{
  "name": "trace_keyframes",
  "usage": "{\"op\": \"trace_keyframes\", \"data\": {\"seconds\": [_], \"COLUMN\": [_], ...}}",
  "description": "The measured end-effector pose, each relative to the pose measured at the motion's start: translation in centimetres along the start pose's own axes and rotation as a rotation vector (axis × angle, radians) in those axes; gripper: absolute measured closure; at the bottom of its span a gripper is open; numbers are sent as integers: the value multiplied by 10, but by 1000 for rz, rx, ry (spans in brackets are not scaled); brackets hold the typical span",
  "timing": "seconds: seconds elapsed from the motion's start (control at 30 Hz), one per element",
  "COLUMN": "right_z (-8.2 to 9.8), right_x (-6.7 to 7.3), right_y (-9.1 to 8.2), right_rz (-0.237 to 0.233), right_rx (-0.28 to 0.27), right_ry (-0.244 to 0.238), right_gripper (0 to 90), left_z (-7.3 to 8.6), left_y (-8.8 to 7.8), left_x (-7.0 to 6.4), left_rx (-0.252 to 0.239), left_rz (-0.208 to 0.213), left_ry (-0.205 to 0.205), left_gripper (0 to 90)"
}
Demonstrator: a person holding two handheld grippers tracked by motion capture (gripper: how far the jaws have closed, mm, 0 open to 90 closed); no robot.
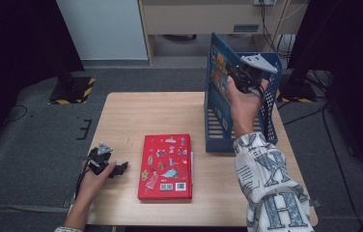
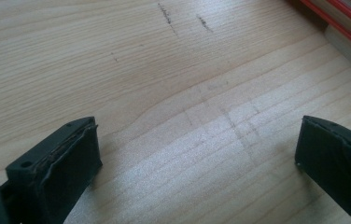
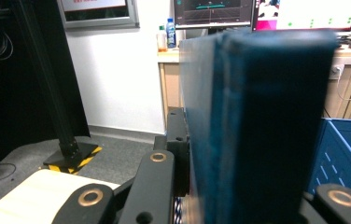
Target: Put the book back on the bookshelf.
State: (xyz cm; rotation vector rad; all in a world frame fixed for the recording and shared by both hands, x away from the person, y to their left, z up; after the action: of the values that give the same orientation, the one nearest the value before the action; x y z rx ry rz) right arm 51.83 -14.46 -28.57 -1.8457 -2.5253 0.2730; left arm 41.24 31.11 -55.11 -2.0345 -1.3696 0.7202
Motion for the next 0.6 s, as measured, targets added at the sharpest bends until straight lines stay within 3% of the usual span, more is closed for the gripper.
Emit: {"op": "trace_keyframes", "data": {"seconds": [0.3, 0.6], "right_z": [4, 17], "right_x": [-2, 2], "right_y": [0, 3], "right_rz": [2, 8], "right_rx": [-29, -22], "right_ry": [3, 1], "right_gripper": [821, 821], "left_z": [0, 0], "left_y": [0, 0], "left_x": [-1, 0], "left_rx": [-1, 3], "left_rz": [2, 2], "left_ry": [-4, 2], "left_gripper": [0, 0]}}
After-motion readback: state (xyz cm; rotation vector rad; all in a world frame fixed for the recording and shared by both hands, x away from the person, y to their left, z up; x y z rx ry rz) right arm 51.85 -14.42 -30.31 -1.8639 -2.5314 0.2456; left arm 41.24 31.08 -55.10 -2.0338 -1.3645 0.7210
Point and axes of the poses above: each handheld gripper's, and its own axes: y roughly forward along the jaws, z roughly out of its underside, x roughly to its left, the point moved 2 cm from there along y, roughly forward along the jaws, and after that the axes turned 10 degrees about -y, right-handed, at the moved point
